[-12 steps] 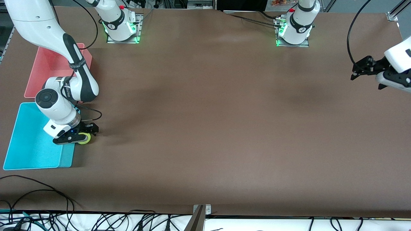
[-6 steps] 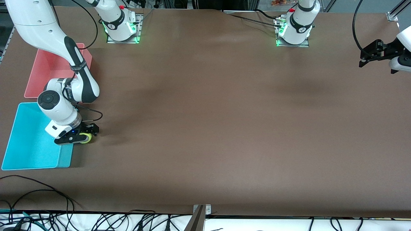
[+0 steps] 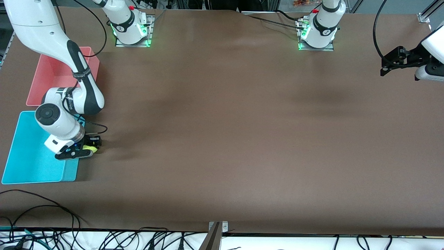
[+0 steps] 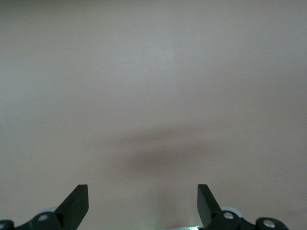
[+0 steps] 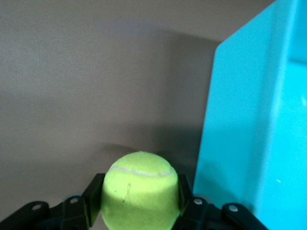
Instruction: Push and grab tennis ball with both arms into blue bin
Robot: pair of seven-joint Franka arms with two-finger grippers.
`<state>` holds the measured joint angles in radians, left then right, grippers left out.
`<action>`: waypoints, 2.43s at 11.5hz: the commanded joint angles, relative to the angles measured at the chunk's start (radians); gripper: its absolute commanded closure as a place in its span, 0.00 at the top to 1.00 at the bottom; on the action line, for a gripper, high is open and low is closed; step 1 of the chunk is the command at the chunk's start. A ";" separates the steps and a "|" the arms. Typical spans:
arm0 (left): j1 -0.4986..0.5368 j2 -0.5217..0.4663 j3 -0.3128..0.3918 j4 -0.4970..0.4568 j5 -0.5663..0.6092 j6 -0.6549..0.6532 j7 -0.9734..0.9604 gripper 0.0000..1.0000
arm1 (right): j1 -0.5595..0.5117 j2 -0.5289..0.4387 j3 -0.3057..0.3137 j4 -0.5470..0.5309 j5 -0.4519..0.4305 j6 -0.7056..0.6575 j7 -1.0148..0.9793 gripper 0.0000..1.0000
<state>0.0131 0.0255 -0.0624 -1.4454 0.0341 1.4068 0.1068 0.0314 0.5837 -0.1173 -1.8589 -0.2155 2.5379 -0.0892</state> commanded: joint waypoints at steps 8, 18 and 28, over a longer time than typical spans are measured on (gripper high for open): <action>0.005 -0.026 0.006 -0.079 -0.056 0.093 -0.015 1.00 | -0.072 -0.071 -0.018 0.297 0.068 -0.697 -0.294 0.18; 0.004 -0.026 0.006 -0.079 -0.054 0.083 -0.012 1.00 | -0.266 0.047 -0.015 0.222 0.248 -0.512 -0.632 0.32; 0.005 -0.026 0.006 -0.081 -0.054 0.080 -0.004 1.00 | -0.263 0.001 -0.018 0.253 0.249 -0.576 -0.606 1.00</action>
<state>0.0150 0.0177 -0.0566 -1.5128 -0.0070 1.4907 0.1020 -0.2275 0.6356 -0.1422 -1.6127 0.0280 2.0207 -0.6958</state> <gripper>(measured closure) 0.000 0.000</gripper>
